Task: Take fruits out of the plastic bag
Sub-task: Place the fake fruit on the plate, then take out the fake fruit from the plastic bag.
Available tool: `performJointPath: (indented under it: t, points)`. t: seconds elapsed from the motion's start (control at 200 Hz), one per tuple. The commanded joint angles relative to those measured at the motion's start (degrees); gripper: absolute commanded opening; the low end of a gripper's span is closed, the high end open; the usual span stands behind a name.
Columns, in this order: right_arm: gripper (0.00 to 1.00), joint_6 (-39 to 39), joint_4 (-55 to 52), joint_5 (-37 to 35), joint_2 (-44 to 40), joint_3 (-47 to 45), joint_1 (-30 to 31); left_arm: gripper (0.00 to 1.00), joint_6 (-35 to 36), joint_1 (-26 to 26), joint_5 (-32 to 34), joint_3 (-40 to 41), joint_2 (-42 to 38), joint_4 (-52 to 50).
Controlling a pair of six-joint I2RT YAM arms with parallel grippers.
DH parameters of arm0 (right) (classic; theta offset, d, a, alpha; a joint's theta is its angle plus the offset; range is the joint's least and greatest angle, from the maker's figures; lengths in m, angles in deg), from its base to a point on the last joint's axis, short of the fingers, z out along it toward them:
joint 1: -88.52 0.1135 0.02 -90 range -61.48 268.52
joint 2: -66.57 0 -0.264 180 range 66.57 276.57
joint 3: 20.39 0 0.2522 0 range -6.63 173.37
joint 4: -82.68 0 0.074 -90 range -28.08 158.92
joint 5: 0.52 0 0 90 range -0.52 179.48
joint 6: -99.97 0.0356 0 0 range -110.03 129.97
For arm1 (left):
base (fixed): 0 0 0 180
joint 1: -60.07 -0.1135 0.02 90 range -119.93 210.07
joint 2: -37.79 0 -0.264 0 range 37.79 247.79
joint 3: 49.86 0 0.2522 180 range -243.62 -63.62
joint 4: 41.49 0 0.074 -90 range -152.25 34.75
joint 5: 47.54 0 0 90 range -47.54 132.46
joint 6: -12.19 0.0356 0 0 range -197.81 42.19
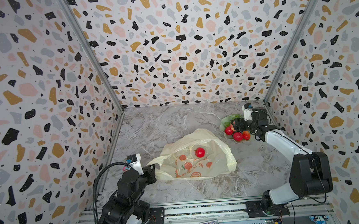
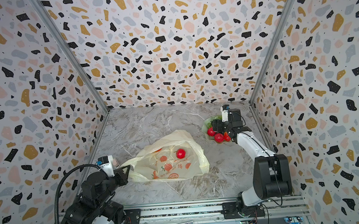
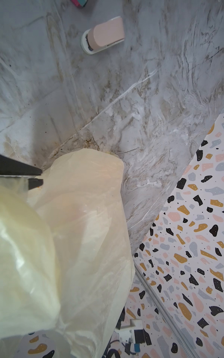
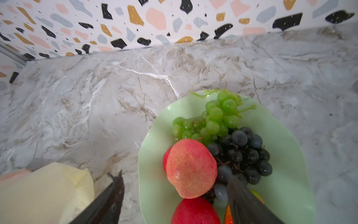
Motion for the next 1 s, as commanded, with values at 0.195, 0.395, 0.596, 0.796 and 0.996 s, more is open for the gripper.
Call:
performJointPath:
  t: [0.195, 0.395, 0.596, 0.796, 0.996]
  points:
    - [0.72, -3.8, 1.4, 8.2, -15.6, 4.7, 9.8, 0.08, 0.1, -0.3, 1.5, 0.3, 0.7, 0.5]
    - [0.65, -19.5, -1.0, 14.6, -19.5, 10.6, 28.1, 0.08, 1.2, -0.3, -0.6, 0.3, 1.1, 1.5]
    - [0.57, -35.5, -7.1, 8.7, -19.8, 13.2, 49.3, 0.08, 1.8, -0.4, -2.0, 0.6, -0.5, 1.8]
    - [0.53, -43.5, -15.9, -3.4, -13.0, 16.1, 62.2, 0.07, 1.9, -0.4, -2.5, 1.0, -1.9, 2.1]
    - [0.53, -46.9, -21.2, -11.6, -6.1, 16.2, 65.5, 0.07, 1.7, -0.4, -2.4, 1.1, -2.0, 2.2]
